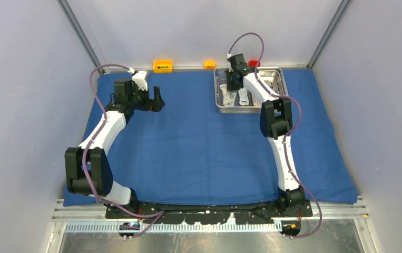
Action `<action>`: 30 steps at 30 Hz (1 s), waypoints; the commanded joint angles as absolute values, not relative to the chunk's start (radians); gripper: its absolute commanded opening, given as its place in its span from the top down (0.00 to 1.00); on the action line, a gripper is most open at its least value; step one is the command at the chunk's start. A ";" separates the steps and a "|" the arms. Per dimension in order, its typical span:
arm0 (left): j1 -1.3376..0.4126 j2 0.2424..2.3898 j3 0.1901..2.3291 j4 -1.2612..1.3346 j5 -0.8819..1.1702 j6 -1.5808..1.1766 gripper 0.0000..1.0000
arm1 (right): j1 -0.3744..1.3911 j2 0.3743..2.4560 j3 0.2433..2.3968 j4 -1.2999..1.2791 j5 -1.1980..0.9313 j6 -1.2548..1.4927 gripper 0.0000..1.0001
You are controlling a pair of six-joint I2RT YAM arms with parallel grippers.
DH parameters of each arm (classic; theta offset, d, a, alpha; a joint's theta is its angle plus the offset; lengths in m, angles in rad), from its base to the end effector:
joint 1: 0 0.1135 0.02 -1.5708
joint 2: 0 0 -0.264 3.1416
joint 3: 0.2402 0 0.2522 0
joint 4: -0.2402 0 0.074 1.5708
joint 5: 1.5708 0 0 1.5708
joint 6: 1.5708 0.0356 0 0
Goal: Open and lay out the surgical kit
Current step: Pick up the medical item from the container.
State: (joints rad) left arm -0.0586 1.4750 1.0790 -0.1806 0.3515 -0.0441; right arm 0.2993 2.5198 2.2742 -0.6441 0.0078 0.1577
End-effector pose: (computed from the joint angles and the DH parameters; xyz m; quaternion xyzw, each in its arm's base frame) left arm 0.3327 -0.0318 0.2786 0.0897 0.8648 -0.1776 0.4610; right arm 0.5312 0.1636 0.1808 -0.0654 0.9403 0.0721 0.3262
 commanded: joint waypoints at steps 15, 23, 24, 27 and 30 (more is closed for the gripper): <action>-0.063 1.492 1.093 -0.154 0.376 -0.037 0.01 | 0.285 2.343 2.238 -0.665 -0.049 0.206 1.00; -0.062 1.481 1.094 -0.156 0.373 -0.038 0.01 | 0.243 2.231 2.162 -0.641 -0.135 0.272 1.00; -0.061 1.480 1.095 -0.155 0.372 -0.037 0.01 | 0.234 2.212 2.142 -0.640 -0.144 0.274 1.00; -0.062 1.478 1.099 -0.155 0.367 -0.034 0.01 | 0.198 2.113 2.048 -0.613 -0.193 0.285 1.00; -0.062 1.477 1.111 -0.156 0.367 -0.037 0.01 | 0.150 2.001 1.938 -0.600 -0.264 0.281 1.00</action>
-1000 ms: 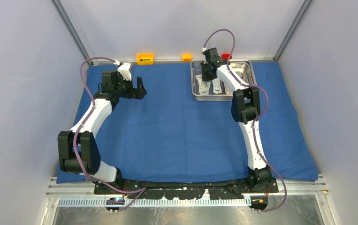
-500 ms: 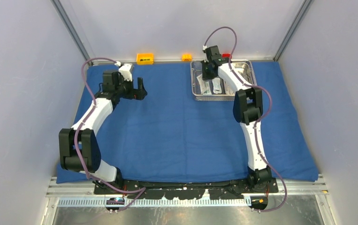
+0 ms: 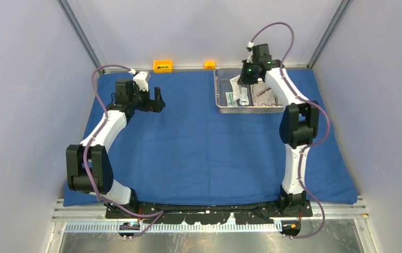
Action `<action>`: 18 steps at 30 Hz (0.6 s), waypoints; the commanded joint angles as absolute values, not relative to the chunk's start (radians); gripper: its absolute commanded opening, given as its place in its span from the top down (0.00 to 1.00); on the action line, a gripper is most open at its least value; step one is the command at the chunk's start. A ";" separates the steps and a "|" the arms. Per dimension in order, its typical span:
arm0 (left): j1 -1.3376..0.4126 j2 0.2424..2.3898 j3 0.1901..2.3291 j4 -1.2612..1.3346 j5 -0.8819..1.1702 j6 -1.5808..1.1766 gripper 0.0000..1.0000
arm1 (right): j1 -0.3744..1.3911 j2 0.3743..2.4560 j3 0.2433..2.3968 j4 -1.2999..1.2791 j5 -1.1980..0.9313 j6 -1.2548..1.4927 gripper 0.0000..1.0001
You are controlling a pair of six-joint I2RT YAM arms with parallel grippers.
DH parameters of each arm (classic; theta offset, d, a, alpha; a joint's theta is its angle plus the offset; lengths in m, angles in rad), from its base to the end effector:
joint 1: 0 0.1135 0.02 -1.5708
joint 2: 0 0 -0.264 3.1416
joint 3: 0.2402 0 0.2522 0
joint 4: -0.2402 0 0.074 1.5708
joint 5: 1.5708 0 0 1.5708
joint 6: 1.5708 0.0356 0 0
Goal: Open and lay out the surgical kit
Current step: Pick up the medical item from the container, then place the medical item in the surgical kit.
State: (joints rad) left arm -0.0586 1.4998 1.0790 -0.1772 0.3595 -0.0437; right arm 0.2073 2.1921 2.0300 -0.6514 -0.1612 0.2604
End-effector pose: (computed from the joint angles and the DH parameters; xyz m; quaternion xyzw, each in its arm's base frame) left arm 0.3368 -0.0323 0.2711 0.0901 0.8691 -0.1814 0.4512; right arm 0.4882 0.1085 0.2685 -0.0052 0.9266 0.1582 0.3411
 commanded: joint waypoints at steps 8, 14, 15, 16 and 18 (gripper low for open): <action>-0.063 1.473 1.117 -0.148 0.365 0.018 0.01 | -0.051 1.604 1.484 -0.592 -0.416 0.243 1.00; -0.065 1.514 1.124 -0.134 0.376 0.006 0.01 | -0.127 1.302 1.203 -0.668 -0.453 0.084 0.99; -0.067 1.522 1.126 -0.131 0.384 0.005 0.01 | -0.127 1.275 1.189 -0.707 -0.441 0.045 1.00; -0.068 1.530 1.126 -0.126 0.388 -0.016 0.01 | -0.129 1.252 1.180 -0.740 -0.416 0.015 0.99; -0.073 1.544 1.128 -0.118 0.396 -0.041 0.01 | -0.141 1.209 1.143 -0.781 -0.372 -0.012 1.00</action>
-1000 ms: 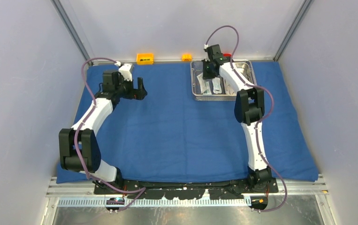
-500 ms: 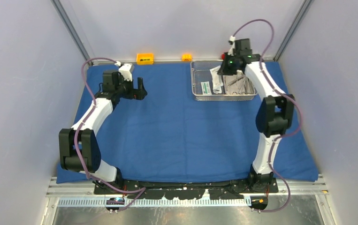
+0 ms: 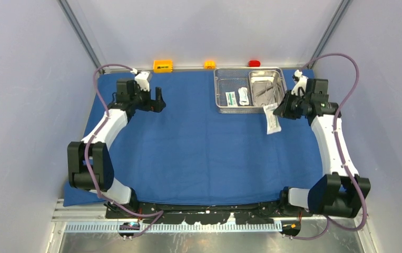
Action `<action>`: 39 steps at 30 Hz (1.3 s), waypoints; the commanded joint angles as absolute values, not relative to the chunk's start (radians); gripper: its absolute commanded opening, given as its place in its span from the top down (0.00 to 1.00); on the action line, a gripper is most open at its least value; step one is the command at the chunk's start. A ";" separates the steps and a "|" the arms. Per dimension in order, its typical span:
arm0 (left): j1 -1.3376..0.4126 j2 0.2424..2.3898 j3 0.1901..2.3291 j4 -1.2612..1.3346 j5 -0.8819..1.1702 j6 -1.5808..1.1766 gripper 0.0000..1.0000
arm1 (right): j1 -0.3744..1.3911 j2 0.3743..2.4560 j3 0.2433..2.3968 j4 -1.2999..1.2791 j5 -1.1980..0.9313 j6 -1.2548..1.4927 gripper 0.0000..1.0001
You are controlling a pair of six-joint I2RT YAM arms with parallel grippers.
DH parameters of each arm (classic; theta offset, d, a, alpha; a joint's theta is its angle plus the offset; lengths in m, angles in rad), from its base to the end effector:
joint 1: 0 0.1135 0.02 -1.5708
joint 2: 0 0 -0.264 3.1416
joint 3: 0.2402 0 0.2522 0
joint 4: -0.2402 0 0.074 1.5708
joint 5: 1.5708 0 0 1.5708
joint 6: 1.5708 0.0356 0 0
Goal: Open and lay out the surgical kit
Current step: Place the medical item in the surgical kit.
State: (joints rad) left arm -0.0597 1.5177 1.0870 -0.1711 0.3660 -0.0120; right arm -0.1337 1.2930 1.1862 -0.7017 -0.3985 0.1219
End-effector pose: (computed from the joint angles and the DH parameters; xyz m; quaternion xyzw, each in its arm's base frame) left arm 0.3407 -0.0331 0.2687 0.1055 0.8679 -0.1774 0.4519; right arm 0.2707 -0.0225 0.3237 0.0429 0.9118 0.1816 0.3657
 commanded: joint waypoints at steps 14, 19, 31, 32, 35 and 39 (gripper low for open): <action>-0.116 1.559 1.130 -0.104 0.405 -0.084 0.01 | -0.174 1.293 1.058 -0.916 -0.277 -0.031 1.00; -0.129 1.557 1.138 -0.104 0.403 -0.086 0.01 | -0.182 1.438 1.099 -1.000 -0.169 -0.035 0.99; -0.132 1.574 1.136 -0.100 0.396 -0.080 0.01 | -0.186 1.524 1.103 -1.000 -0.146 -0.037 0.99; -0.132 1.576 1.135 -0.100 0.394 -0.080 0.01 | -0.186 1.524 1.108 -0.998 -0.146 -0.034 0.99; -0.132 1.581 1.140 -0.101 0.393 -0.080 0.01 | -0.187 1.508 1.120 -0.971 -0.178 -0.014 1.00; -0.132 1.578 1.142 -0.104 0.386 -0.072 0.01 | -0.187 1.481 1.097 -0.907 -0.227 0.036 0.99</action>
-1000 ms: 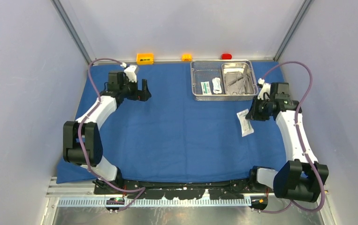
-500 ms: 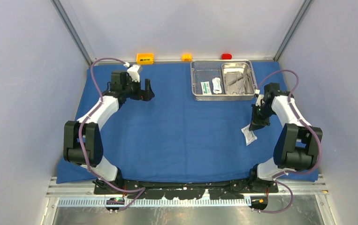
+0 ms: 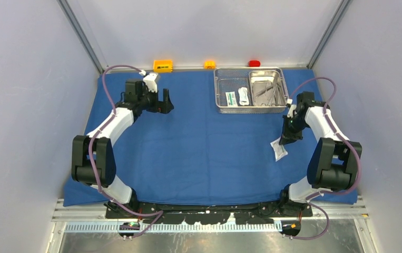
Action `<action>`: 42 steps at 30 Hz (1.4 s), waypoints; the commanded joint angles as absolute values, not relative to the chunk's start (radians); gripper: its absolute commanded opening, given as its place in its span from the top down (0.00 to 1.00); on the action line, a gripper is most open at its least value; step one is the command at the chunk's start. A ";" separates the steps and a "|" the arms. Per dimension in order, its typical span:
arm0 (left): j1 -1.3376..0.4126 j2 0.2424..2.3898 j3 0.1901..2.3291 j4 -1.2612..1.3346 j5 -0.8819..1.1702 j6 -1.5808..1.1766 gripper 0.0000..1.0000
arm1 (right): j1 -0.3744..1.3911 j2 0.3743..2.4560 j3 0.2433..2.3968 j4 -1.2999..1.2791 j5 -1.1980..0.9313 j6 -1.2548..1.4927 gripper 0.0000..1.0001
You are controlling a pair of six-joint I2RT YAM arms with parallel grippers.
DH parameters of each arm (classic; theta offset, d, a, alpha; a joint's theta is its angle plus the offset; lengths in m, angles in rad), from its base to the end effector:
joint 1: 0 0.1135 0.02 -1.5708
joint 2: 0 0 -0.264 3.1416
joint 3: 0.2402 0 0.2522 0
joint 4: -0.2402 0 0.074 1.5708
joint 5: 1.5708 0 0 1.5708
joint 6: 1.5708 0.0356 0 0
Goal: Open and lay out the surgical kit
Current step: Place the medical item in the surgical kit.
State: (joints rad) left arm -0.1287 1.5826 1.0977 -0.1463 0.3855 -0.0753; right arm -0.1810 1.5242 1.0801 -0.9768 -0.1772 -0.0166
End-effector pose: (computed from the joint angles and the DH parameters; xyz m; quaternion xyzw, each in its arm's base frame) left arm 0.3495 -0.0587 0.2532 0.1101 0.8725 -0.2152 0.4246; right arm 0.2677 -0.0426 0.2183 0.0750 0.9905 0.0804 0.0829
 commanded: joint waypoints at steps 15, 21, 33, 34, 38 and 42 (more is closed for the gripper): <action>-0.134 1.579 1.150 -0.126 0.365 -0.053 0.00 | -0.186 1.695 1.161 -0.976 -0.158 0.046 0.96; -0.133 1.570 1.155 -0.138 0.353 -0.041 0.00 | -0.183 1.748 1.186 -1.015 -0.155 0.037 0.84; -0.133 1.568 1.160 -0.145 0.354 -0.040 0.00 | -0.173 1.708 1.152 -1.052 -0.140 0.006 0.72; -0.133 1.566 1.159 -0.144 0.354 -0.040 0.00 | -0.173 1.706 1.155 -1.052 -0.138 0.006 0.72; -0.133 1.563 1.155 -0.145 0.353 -0.041 0.00 | -0.171 1.664 1.172 -1.030 -0.179 0.009 0.72; -0.133 1.556 1.149 -0.145 0.346 -0.031 0.00 | -0.131 1.590 1.224 -0.953 -0.219 0.023 0.65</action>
State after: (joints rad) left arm -0.1291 1.5841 1.1191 -0.1528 0.3584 -0.0463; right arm -0.1696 1.7050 1.1522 -1.0248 -0.1738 0.0204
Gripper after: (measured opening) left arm 0.996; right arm 0.323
